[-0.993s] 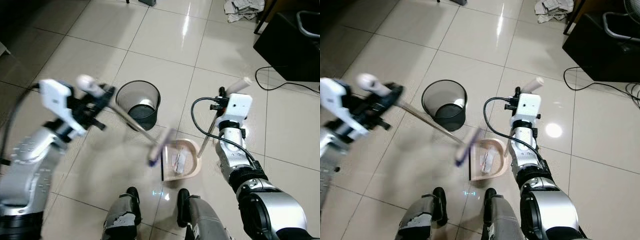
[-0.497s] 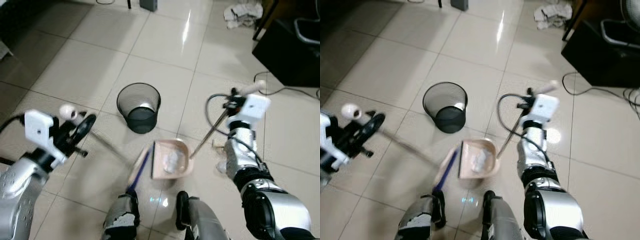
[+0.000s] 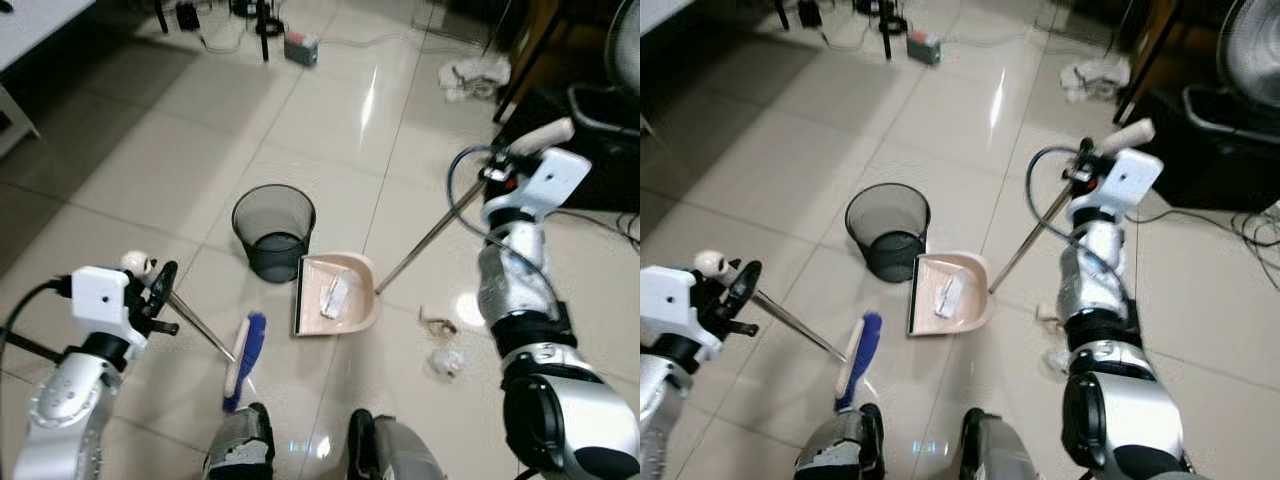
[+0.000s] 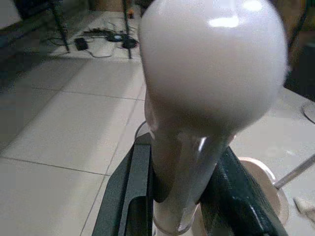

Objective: Sweep floor

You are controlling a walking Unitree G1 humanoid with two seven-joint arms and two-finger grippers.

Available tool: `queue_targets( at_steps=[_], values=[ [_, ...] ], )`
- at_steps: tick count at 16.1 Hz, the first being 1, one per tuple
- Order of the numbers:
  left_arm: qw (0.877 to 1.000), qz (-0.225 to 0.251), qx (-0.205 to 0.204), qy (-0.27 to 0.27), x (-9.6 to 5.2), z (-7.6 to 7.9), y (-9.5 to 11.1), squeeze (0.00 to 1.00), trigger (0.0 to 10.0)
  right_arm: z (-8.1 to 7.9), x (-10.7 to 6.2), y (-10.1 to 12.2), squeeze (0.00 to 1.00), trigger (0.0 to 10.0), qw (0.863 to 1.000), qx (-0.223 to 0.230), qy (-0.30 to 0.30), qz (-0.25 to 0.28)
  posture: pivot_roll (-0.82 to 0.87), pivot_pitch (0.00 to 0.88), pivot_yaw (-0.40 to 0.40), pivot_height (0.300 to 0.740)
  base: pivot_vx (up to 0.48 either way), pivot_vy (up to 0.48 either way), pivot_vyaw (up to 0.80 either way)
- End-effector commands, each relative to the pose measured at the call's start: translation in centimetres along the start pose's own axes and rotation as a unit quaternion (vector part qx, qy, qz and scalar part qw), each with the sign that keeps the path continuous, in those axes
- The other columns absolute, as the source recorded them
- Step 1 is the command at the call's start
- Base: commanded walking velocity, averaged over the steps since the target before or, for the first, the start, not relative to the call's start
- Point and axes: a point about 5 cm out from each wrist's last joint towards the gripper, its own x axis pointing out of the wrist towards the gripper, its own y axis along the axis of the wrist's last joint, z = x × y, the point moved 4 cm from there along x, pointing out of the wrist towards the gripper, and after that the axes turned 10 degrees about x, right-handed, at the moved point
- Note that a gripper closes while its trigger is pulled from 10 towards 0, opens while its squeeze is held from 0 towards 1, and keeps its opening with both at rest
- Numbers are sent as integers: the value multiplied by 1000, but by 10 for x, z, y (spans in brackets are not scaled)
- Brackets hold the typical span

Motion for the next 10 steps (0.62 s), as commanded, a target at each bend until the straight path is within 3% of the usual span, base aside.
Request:
queue_targets(
  at_steps=[1,4,7,10],
  values=[
    [999,-38,-2,-2,-3,8,-20,0,10000,-7,18,41,0,10000,998,23,16,54,110,111,-48,740,0,0,0],
    [999,-34,0,5,-1,12,-23,0,10000,-7,28,60,0,10000,998,22,26,57,103,102,-55,740,0,0,0],
    [999,-27,0,30,-1,7,-22,0,10000,-5,42,95,0,10000,995,49,20,81,113,91,-64,740,0,0,0],
    [999,-20,6,38,-2,5,-21,0,10000,-9,50,116,0,10000,993,72,25,93,120,95,-63,740,0,0,0]
  ],
)
